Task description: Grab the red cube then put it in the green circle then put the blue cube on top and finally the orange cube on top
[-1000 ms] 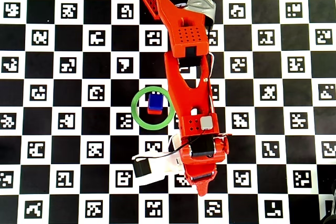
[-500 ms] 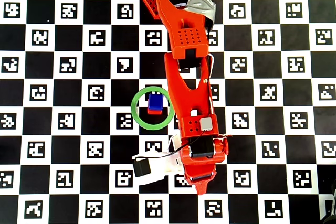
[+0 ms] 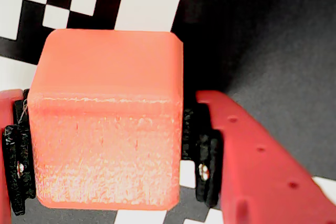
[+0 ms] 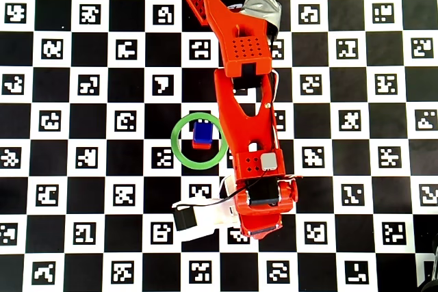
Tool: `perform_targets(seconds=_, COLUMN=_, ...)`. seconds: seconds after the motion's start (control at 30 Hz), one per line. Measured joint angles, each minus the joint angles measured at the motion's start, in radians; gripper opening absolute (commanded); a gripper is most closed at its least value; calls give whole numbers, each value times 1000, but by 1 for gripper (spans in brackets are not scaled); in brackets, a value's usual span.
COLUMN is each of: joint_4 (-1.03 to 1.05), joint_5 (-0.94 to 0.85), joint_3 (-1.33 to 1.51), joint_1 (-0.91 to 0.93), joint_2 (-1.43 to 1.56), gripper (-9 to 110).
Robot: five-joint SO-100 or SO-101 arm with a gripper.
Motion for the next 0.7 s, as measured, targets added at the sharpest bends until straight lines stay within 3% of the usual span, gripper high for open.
perform_targets(seconds=0.33, joint_4=14, joint_5=0, joint_3=11, joint_1=0, joint_2=5, gripper=11)
perform_targets(seconds=0.7, joint_4=-132, joint_5=-18, joint_3=341, joint_1=5, joint_2=193, gripper=11)
